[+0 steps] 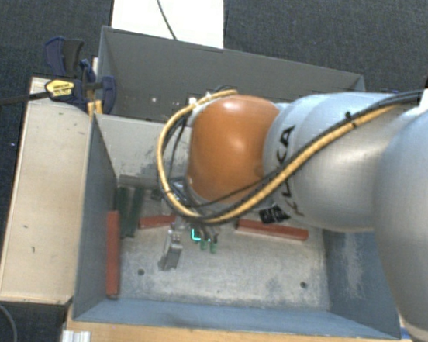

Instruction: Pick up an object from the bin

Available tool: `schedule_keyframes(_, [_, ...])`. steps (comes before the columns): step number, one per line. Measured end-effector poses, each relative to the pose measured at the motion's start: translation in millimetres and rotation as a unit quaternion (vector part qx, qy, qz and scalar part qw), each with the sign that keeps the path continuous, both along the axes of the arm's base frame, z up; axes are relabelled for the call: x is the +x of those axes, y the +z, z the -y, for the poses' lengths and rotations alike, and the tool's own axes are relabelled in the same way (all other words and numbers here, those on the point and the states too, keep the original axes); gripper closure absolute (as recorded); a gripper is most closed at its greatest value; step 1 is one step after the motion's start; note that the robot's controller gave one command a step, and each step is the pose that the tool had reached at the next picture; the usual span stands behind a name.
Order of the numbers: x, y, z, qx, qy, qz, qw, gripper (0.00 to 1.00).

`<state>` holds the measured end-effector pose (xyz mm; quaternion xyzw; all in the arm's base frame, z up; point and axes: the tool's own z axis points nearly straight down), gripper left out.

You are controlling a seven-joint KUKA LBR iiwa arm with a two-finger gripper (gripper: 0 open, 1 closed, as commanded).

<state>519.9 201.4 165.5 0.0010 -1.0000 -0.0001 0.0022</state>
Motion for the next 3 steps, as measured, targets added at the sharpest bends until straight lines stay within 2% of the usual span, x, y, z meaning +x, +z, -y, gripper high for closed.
schedule_keyframes(1, [63.1,-99.3,-17.8,0.000,0.022,0.0022,0.9998,0.00])
schedule_keyframes(2, [63.8,-95.0,-18.0,0.001,0.018,0.0039,0.9998,1.00])
schedule_keyframes(3, [38.1,80.5,-41.1,0.003,0.028,0.0073,0.9996,1.00])
